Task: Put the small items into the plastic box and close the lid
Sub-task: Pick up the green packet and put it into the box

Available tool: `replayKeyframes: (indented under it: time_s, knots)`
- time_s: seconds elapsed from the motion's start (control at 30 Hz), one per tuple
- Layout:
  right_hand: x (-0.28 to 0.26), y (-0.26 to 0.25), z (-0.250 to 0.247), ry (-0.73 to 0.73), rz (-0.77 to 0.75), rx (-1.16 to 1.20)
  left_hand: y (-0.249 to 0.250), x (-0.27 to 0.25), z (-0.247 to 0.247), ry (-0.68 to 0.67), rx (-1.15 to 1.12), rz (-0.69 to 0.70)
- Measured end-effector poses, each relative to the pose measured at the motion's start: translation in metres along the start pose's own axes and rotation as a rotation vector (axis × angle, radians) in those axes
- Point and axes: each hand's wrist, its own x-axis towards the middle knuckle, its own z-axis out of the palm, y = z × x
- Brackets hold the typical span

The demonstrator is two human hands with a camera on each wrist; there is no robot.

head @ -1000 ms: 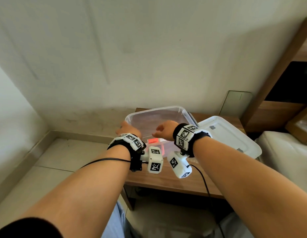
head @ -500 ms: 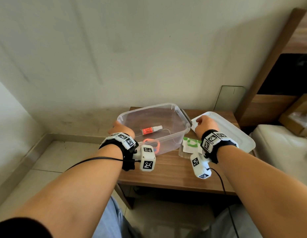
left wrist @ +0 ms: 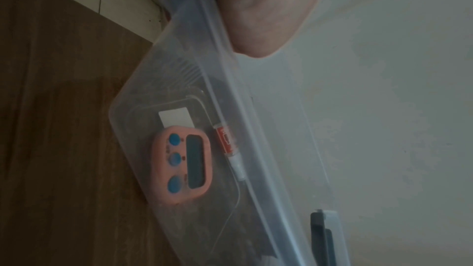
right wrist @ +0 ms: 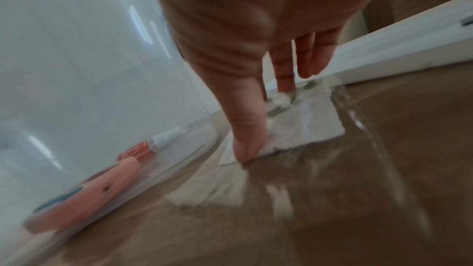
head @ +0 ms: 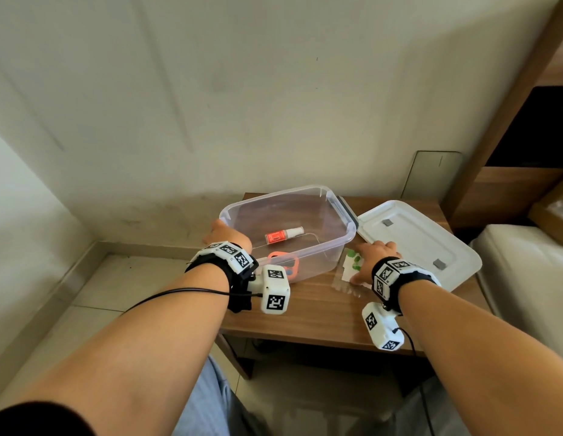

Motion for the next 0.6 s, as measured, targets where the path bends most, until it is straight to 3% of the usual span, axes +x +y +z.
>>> replayKeyframes:
  time_s: [0.17,0.6]
  knots:
    - [-0.003,0.002,-0.008,0.061,0.038,-0.006,0.001,0.0,0.001,0.008,-0.022,0.003]
    - [-0.016,-0.024,-0.09,0.577,0.032,0.438,-0.004,-0.002,-0.009,-0.042,0.073,0.034]
